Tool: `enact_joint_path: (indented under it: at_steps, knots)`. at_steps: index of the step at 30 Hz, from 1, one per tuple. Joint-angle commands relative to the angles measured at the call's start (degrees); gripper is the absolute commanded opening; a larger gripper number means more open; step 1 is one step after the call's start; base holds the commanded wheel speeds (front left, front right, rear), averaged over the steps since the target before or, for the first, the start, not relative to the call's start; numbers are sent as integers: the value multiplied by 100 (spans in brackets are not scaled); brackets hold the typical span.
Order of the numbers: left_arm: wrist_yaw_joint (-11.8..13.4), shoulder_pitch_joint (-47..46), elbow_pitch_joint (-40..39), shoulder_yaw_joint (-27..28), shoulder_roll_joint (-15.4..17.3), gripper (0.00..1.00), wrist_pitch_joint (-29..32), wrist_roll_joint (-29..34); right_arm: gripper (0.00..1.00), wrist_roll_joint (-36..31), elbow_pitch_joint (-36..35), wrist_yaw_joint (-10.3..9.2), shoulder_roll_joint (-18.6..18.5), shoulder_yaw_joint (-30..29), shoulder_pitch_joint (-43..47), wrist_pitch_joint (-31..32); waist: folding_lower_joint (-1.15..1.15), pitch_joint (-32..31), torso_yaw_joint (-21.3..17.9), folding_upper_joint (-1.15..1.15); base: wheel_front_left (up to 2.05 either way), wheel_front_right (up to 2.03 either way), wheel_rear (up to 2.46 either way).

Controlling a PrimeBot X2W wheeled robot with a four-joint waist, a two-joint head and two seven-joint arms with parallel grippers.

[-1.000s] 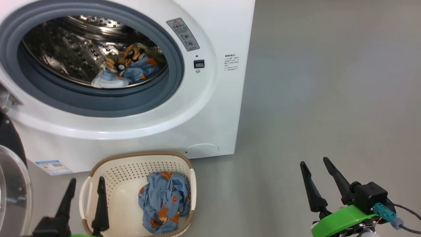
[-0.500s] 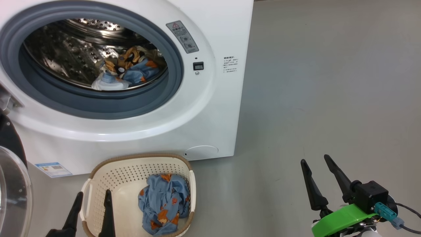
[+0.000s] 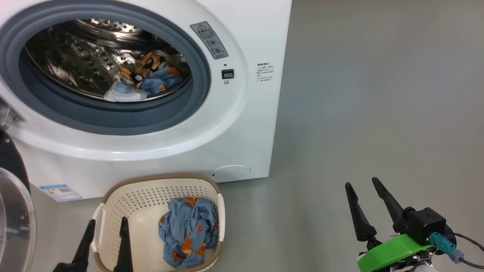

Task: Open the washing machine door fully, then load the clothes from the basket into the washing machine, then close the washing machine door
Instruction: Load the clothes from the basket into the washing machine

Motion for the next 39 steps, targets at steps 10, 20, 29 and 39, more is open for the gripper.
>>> enact_joint_path:
  at_steps: [10, 20, 29, 39]
  knots:
    - [10, -172, -99, 105, 49, 100, -13, -85, 100, -1, -136, 9, -14, 119, 33, -28, 0, 109, 23, 0, 0, 0, 0]
    - [-28, -512, 78, -19, 49, 100, -13, -212, 100, 27, -205, 9, -37, 122, -88, -28, 0, 667, -8, 0, 0, 0, 0]
    - [-191, -1150, 698, -58, 49, 100, -13, -293, 100, 46, -294, 9, -63, 173, -423, -28, 0, 1638, -190, 0, 0, 0, 0]
    - [-361, -2130, 1546, 14, 49, 100, -13, -190, 100, 59, -454, 9, -40, 255, -895, -28, 0, 2764, -559, 0, 0, 0, 0]
